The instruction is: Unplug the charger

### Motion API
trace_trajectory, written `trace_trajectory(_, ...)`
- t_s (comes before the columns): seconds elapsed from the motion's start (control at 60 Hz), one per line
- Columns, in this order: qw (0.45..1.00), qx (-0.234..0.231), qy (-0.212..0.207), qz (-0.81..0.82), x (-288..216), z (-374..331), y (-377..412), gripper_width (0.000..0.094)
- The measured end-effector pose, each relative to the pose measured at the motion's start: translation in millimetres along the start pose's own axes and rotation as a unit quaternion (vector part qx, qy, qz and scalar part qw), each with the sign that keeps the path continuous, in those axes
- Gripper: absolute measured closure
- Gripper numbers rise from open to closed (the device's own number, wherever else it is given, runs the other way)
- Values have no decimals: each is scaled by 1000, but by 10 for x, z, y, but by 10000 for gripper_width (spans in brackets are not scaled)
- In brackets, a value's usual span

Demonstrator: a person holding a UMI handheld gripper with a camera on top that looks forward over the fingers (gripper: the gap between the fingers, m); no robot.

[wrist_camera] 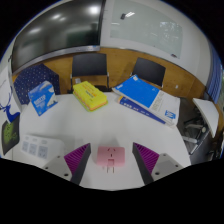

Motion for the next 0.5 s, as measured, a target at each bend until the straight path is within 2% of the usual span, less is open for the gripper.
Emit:
trace_trajectory(0.033, 1000, -5, -3, 4, -33, -122, -9, 107)
trace_trajectory(0.083, 1000, -14, -7, 10, -99, -384, -24, 77)
trace_trajectory(0.233, 999, -28, -30, 5, -204, -1547, -117, 84)
trace_trajectory(0.383, 998, -37, -43, 6, -79, -2756, -276, 82)
trace_trajectory(0.5, 998, -32, -51, 22, 103, -3339, -437, 81)
Point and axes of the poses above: the point between the fingertips, and its own axes, seen from behind it with the camera up: y to the left, x down, z forward, the way the camera looks, the point moved 7 cm from there along -z, backward, against the way the camera looks, and after that the axes turned 7 degrees about z, right-handed, at the moved point
